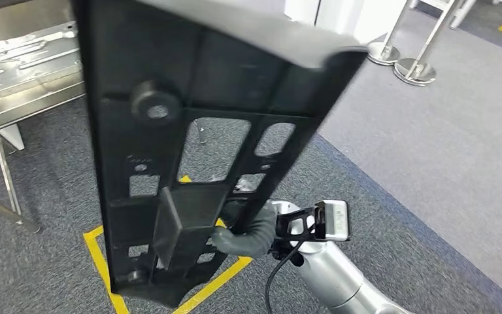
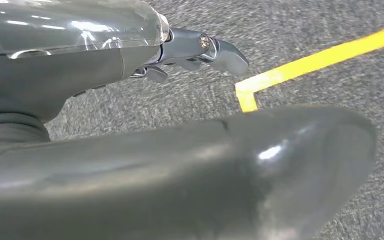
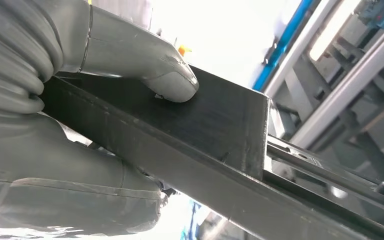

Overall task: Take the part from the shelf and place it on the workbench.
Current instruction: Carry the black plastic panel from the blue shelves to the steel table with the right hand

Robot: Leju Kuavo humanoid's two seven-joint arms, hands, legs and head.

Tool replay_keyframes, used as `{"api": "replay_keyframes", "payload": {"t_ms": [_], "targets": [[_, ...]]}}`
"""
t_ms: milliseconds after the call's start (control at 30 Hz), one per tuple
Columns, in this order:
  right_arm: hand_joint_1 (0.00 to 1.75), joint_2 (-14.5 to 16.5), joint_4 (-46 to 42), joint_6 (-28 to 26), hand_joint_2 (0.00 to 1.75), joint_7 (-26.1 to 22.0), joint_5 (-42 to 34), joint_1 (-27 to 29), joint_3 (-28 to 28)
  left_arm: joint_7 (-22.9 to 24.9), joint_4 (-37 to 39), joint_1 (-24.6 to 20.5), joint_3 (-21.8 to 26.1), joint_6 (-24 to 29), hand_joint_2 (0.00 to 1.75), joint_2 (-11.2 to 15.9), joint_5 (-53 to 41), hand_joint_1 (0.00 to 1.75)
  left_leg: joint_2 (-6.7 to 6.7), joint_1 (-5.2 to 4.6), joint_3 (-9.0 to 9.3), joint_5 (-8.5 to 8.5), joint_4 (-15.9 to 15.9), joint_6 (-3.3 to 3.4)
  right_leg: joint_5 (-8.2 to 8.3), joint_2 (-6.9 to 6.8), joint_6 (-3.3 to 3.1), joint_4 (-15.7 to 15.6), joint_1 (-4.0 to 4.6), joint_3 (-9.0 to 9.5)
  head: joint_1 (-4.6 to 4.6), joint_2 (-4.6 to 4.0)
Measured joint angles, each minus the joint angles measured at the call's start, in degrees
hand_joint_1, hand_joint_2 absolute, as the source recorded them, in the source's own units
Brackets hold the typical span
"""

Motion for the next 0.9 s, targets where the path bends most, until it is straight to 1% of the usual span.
{"api": "replay_keyframes", "payload": {"t_ms": [33, 67, 100, 133, 167, 200, 233, 267, 300, 333, 367, 400, 433, 467, 500, 533, 567, 600, 633, 667, 700, 733, 767, 800, 833, 867, 900], "targets": [[1.75, 0.0, 0.4, 0.0, 1.75, 0.1, -0.2, -0.1, 0.9, 0.0, 0.0, 0.0, 0.0, -0.1, 0.00, -0.1, -0.2, 0.00, -0.80, -0.01, 0.00, 0.00, 0.1, -0.01, 1.10, 0.16, -0.13, -0.4, 0.00, -0.18, 0.00, 0.00], [1.75, 0.0, 0.8, 0.0, 1.75, 0.2, -0.4, -0.3, 1.7, 0.0, 0.0, 0.0, -0.1, -0.3, 0.00, -0.2, -0.4, 0.00, -1.60, -0.02, 0.02, -0.01, 0.1, -0.04, 3.12, 0.48, -0.35, -3.1, 0.02, 0.74, 0.00, 0.00], [1.75, 0.1, 1.1, 0.0, 1.75, 0.2, -0.6, -0.7, 2.3, 0.0, 0.0, 0.0, -0.1, -0.4, 0.00, -0.2, -0.6, 0.00, -2.38, 0.01, 0.00, -0.02, 0.2, -0.10, 5.51, 1.43, -0.67, -7.1, 0.01, 2.37, 0.00, 0.00], [1.75, 0.1, 1.5, -0.1, 1.75, 0.2, -0.8, -1.1, 2.9, -0.1, 0.0, 0.0, -0.1, -0.5, 0.00, -0.3, -0.8, 0.00, -3.09, -0.06, -0.10, -0.05, 0.4, -0.25, 7.26, 2.73, -1.00, -11.1, -0.05, 4.01, -0.01, 0.00], [1.75, 0.1, 1.9, -0.2, 1.75, 0.2, -1.0, -1.6, 3.4, -0.3, 0.0, -0.1, -0.2, -0.6, 0.00, -0.4, -0.9, 0.00, -3.75, -0.04, -0.25, -0.05, 0.5, -0.51, 8.34, 3.72, -1.21, -14.0, -0.05, 5.21, -0.01, 0.00], [1.75, 0.2, 2.2, -0.3, 1.75, 0.3, -1.2, -1.9, 3.9, -0.4, 0.0, -0.1, -0.2, -0.6, 0.00, -0.5, -1.1, 0.00, -4.35, 0.03, -0.44, -0.03, 0.5, -0.84, 8.69, 4.42, -1.37, -15.6, -0.02, 5.85, -0.01, 0.00], [1.75, 0.2, 2.6, -0.5, 1.75, 0.3, -1.4, -2.3, 4.2, -0.5, 0.0, -0.1, -0.3, -0.7, 0.00, -0.6, -1.2, 0.00, -4.93, 0.13, -0.59, 0.04, 0.4, -1.26, 8.55, 4.35, -1.48, -16.1, 0.07, 6.00, -0.01, 0.00], [1.75, 0.3, 2.9, -0.6, 1.75, 0.3, -1.6, -2.6, 4.6, -0.5, 0.0, 0.0, -0.3, -0.7, 0.00, -0.6, -1.3, 0.00, -5.51, 0.23, -0.72, 0.15, 0.2, -1.69, 8.66, 3.76, -1.66, -16.3, 0.08, 6.10, -0.01, 0.00], [1.75, 0.4, 3.2, -0.7, 1.75, 0.3, -1.7, -2.8, 4.8, -0.6, 0.0, 0.2, -0.3, -0.8, 0.00, -0.6, -1.5, 0.00, -5.27, 0.26, -0.79, 0.12, 0.3, -2.00, 8.83, 3.14, -1.93, -16.7, 0.02, 6.35, -0.01, 0.00], [1.75, 0.5, 3.5, -0.8, 1.75, 0.2, -1.9, -3.1, 5.0, -0.6, 0.0, 0.2, -0.4, -0.8, 0.00, -0.6, -1.6, 0.00, -4.17, 0.21, -1.17, -0.42, 1.1, -2.22, 9.04, 2.45, -2.26, -17.2, -0.09, 6.66, -0.01, 0.00], [1.75, 0.6, 3.8, -0.8, 1.75, 0.2, -2.1, -3.3, 5.1, -0.5, 0.1, 0.2, -0.4, -0.9, 0.00, -0.6, -1.7, 0.00, -2.60, 0.14, -2.04, -1.55, 3.0, -2.41, 9.21, 1.66, -2.57, -17.7, -0.21, 6.97, -0.02, 0.00], [1.75, 0.6, 4.1, -0.8, 1.75, 0.1, -2.2, -3.5, 5.2, -0.5, 0.1, 0.0, -0.5, -0.8, 0.00, -0.6, -1.8, 0.00, -0.71, 0.20, -3.43, -3.21, 6.1, -2.54, 9.27, 0.80, -2.78, -17.9, -0.17, 7.19, -0.02, 0.00], [1.75, 0.5, 4.4, -0.8, 1.75, 0.0, -2.3, -3.6, 5.2, -0.5, 0.1, -0.2, -0.6, -0.8, 0.00, -0.6, -1.8, 0.00, 0.59, 0.28, -5.28, -5.06, 9.9, -2.75, 9.22, -0.01, -2.93, -18.0, -0.13, 7.28, -0.03, 0.00], [1.75, 0.5, 4.8, -0.8, 1.75, 0.0, -2.4, -3.6, 5.2, -0.3, 0.1, -0.3, -0.7, -0.7, 0.00, -0.7, -1.8, 0.00, 1.18, 0.42, -7.00, -6.42, 13.4, -2.99, 9.14, -0.81, -2.97, -18.0, -0.07, 7.29, -0.03, 0.00], [1.75, 0.4, 5.2, -0.8, 1.75, 0.0, -2.4, -3.6, 5.2, -0.2, 0.1, -0.3, -0.8, -0.6, 0.00, -0.7, -1.8, 0.00, 1.50, 0.56, -8.05, -6.91, 15.5, -3.21, 9.02, -1.58, -2.93, -17.9, -0.05, 7.30, -0.02, 0.00], [1.75, 0.4, 5.5, -0.8, 1.75, -0.1, -2.4, -3.6, 5.3, 0.0, 0.1, -0.2, -0.8, -0.6, 0.00, -0.7, -1.8, 0.00, 1.72, 0.67, -8.06, -6.35, 15.6, -3.39, 8.89, -2.29, -2.84, -17.8, -0.05, 7.32, -0.02, 0.00], [1.75, 0.4, 5.8, -0.8, 1.75, -0.1, -2.5, -3.7, 5.3, 0.1, 0.1, -0.2, -0.9, -0.5, 0.00, -0.7, -1.8, 0.00, 2.09, 0.75, -6.78, -4.78, 13.2, -3.51, 8.69, -2.99, -2.70, -17.7, -0.07, 7.38, -0.02, 0.00], [1.75, 0.4, 6.0, -0.8, 1.75, -0.1, -2.5, -3.7, 5.3, 0.1, 0.1, -0.1, -1.0, -0.4, 0.00, -0.7, -1.7, 0.00, 2.94, 0.79, -4.64, -2.83, 9.2, -3.55, 8.42, -3.68, -2.49, -17.5, -0.09, 7.47, -0.02, 0.00], [1.75, 0.4, 6.1, -0.8, 1.75, -0.2, -2.6, -3.9, 5.3, 0.2, 0.0, -0.2, -1.0, -0.3, 0.00, -0.7, -1.7, 0.00, 4.04, 0.59, -2.55, -1.48, 5.3, -3.37, 8.12, -4.28, -2.22, -17.2, 0.03, 7.54, -0.02, 0.00], [1.75, 0.4, 6.3, -0.8, 1.75, -0.2, -2.7, -4.0, 5.3, 0.2, 0.0, -0.2, -1.1, -0.2, 0.00, -0.6, -1.6, 0.00, 4.85, 0.40, -0.98, -0.57, 2.3, -3.00, 7.85, -4.82, -1.93, -17.0, 0.18, 7.61, -0.02, 0.00], [1.75, 0.4, 6.5, -0.8, 1.75, -0.3, -2.7, -4.1, 5.4, 0.3, 0.0, -0.2, -1.1, -0.2, 0.00, -0.6, -1.5, 0.00, 5.31, 0.21, -0.30, -0.41, 0.8, -2.58, 7.66, -5.27, -1.63, -16.9, 0.34, 7.66, -0.02, 0.00], [1.75, 0.4, 6.7, -0.8, 1.75, -0.4, -2.8, -4.2, 5.4, 0.4, 0.0, -0.2, -1.1, -0.1, 0.00, -0.6, -1.4, 0.00, 5.11, 0.00, -0.31, -0.64, 0.6, -2.10, 7.56, -5.68, -1.34, -16.8, 0.50, 7.70, -0.02, 0.00], [1.75, 0.4, 6.8, -0.8, 1.75, -0.5, -2.8, -4.3, 5.4, 0.4, 0.0, -0.1, -1.1, 0.0, 0.00, -0.6, -1.2, 0.00, 4.42, 0.05, -0.43, -0.55, 0.6, -1.71, 7.46, -6.15, -1.03, -16.8, 0.49, 7.80, -0.02, 0.00], [1.75, 0.4, 7.0, -0.8, 1.75, -0.6, -2.8, -4.4, 5.4, 0.5, 0.0, 0.0, -1.1, 0.0, 0.00, -0.6, -1.1, 0.00, 3.84, 0.14, -0.44, -0.50, 0.5, -1.40, 7.25, -6.08, -0.65, -16.7, 0.38, 7.87, -0.02, 0.00], [1.75, 0.5, 7.2, -0.8, 1.75, -0.8, -2.8, -4.6, 5.4, 0.6, 0.0, 0.1, -1.1, 0.0, 0.00, -0.5, -1.0, 0.00, 3.25, 0.23, -0.40, -0.41, 0.4, -1.08, 6.64, -5.13, -0.29, -16.0, 0.22, 7.68, -0.02, 0.00], [1.75, 0.5, 7.3, -0.7, 1.75, -0.9, -2.9, -4.6, 5.4, 0.6, 0.0, 0.1, -1.1, 0.0, 0.00, -0.5, -0.8, 0.00, 2.68, 0.36, -0.34, -0.29, 0.3, -0.78, 5.50, -3.75, 0.00, -14.4, 0.05, 6.99, -0.02, 0.00], [1.75, 0.5, 7.4, -0.7, 1.75, -1.0, -2.9, -4.7, 5.4, 0.6, 0.0, 0.0, -1.1, 0.0, 0.00, -0.5, -0.7, 0.00, 2.14, 0.43, -0.31, -0.21, 0.2, -0.54, 3.88, -2.08, 0.19, -11.5, -0.08, 5.65, -0.02, 0.00]]}}
